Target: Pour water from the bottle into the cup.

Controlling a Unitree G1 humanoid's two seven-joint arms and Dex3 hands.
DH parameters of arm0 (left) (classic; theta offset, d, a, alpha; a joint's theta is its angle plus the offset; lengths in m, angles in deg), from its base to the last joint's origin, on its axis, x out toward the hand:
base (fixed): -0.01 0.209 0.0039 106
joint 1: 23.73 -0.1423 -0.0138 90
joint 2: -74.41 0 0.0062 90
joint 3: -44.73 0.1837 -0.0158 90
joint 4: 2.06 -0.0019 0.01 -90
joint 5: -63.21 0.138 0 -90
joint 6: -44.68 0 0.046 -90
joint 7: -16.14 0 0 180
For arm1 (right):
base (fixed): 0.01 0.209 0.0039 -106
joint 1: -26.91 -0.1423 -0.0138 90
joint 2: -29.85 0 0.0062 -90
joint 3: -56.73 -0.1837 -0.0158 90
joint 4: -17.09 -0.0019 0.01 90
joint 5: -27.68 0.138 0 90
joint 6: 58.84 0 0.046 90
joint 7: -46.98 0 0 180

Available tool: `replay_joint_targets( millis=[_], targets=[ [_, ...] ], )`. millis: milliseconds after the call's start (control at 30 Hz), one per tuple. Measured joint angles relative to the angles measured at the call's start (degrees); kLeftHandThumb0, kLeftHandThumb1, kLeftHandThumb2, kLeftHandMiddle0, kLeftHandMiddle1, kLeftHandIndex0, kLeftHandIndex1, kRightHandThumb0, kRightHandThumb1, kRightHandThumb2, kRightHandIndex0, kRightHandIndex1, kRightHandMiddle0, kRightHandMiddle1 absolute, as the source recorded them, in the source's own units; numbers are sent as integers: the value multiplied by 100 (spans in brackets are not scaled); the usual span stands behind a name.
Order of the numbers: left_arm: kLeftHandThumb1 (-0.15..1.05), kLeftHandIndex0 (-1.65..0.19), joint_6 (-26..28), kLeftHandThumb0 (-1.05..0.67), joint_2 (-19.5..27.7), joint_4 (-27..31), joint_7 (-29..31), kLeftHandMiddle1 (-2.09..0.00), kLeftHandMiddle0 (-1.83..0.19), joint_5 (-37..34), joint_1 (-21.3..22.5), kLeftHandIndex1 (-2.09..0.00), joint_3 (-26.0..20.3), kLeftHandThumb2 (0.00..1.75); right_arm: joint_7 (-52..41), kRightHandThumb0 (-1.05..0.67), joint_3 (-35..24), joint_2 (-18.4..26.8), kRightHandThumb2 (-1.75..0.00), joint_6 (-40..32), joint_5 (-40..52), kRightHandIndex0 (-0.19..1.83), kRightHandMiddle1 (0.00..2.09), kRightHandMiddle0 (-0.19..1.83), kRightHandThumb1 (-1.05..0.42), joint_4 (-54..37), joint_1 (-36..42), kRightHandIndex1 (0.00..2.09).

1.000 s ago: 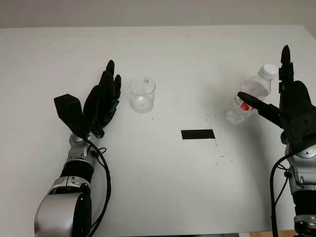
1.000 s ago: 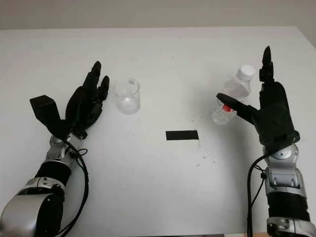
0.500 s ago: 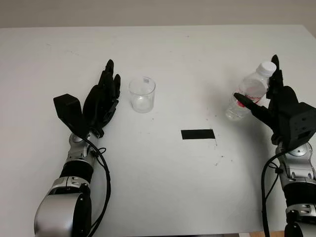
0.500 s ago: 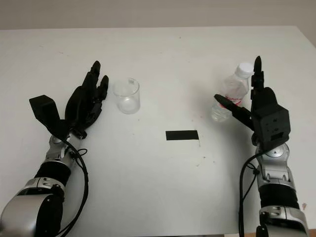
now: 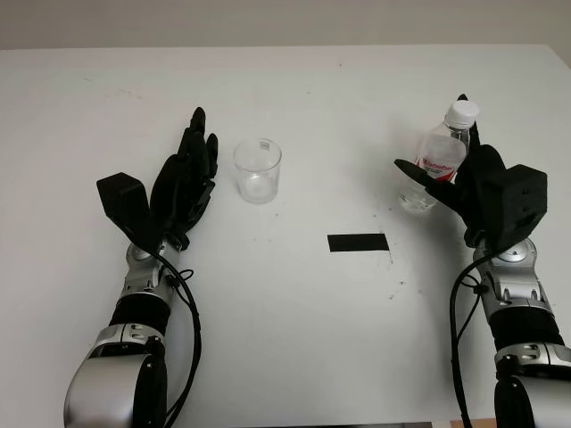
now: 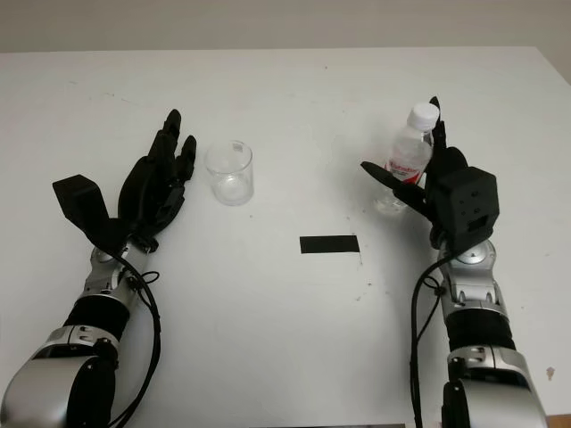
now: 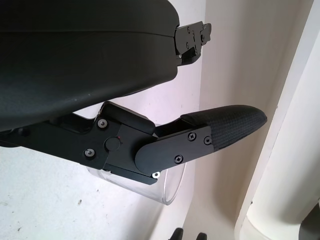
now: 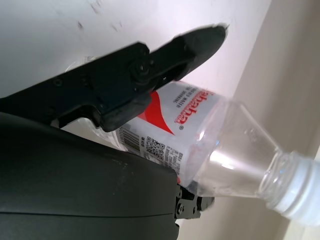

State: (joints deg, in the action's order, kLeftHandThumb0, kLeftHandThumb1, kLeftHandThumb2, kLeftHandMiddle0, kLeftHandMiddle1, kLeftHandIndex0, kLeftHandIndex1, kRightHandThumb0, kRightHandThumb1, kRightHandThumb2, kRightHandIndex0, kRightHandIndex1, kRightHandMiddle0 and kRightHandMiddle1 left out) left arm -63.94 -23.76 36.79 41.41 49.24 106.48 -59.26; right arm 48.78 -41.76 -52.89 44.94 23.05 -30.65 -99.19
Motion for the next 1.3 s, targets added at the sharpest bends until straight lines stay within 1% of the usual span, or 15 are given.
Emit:
replay_joint_targets(
  millis=[33,100,167,233,367,400,533,700,800,867,933,1000,1100,1300],
  targets=[
    [105,19,22,-88,-5,40,-23,0,19,-2,-16,0,-1,70,164,-48,79,12,-12,-16,-174,78,195,58,-102,77,-77,194],
    [105,19,44,-88,-17,93,-47,0,19,-16,-44,0,-3,70,413,-45,260,40,-26,-25,-510,112,206,88,-104,224,-215,206],
    [105,19,54,-87,-29,113,-54,0,19,-53,-54,0,-3,70,630,-41,410,59,-35,124,-749,126,209,106,-105,416,-328,209],
    [105,19,54,-87,-31,130,-74,0,19,-58,-60,0,-1,69,804,-37,488,65,-39,294,-902,132,209,113,-105,561,-361,209],
    [105,19,54,-88,-31,145,-108,0,19,-59,-67,0,2,69,932,-35,552,95,-40,402,-975,132,209,115,-105,727,-424,209],
    [105,19,54,-88,-31,145,-114,0,19,-59,-67,0,3,68,938,-35,553,101,-39,412,-974,129,209,113,-105,749,-431,209],
    [105,19,55,-88,-32,145,-105,0,19,-72,-67,0,2,68,935,-37,552,132,-39,472,-946,125,209,111,-105,794,-432,209],
    [105,19,54,-88,-31,144,-81,0,19,-82,-66,0,2,69,1001,-37,555,138,-39,556,-937,123,209,98,-105,829,-432,209],
    [105,19,54,-89,-29,144,-79,0,19,-90,-66,0,2,69,1061,-36,595,144,-37,566,-1013,115,209,77,-105,847,-479,209],
    [105,19,53,-89,-27,144,-80,0,19,-87,-65,0,8,69,1056,-37,614,144,-36,434,-1020,112,209,73,-105,846,-618,209],
    [105,19,53,-89,-26,145,-91,0,19,-78,-64,0,17,69,1031,-38,635,146,-36,297,-1051,111,209,74,-105,829,-819,209],
    [105,19,52,-89,-27,150,-118,0,19,-75,-59,0,25,69,1019,-41,712,157,-37,239,-1149,117,209,84,-105,831,-1037,209],
    [105,19,52,-89,-39,172,-178,0,19,-71,-57,0,46,69,953,-40,878,158,-37,239,-1276,128,209,94,-105,934,-1448,209],
    [105,19,54,-88,-65,232,-196,0,19,-75,-58,0,78,71,1011,-39,1345,139,-38,259,-1747,122,209,91,-105,1317,-2129,209]
  ],
)
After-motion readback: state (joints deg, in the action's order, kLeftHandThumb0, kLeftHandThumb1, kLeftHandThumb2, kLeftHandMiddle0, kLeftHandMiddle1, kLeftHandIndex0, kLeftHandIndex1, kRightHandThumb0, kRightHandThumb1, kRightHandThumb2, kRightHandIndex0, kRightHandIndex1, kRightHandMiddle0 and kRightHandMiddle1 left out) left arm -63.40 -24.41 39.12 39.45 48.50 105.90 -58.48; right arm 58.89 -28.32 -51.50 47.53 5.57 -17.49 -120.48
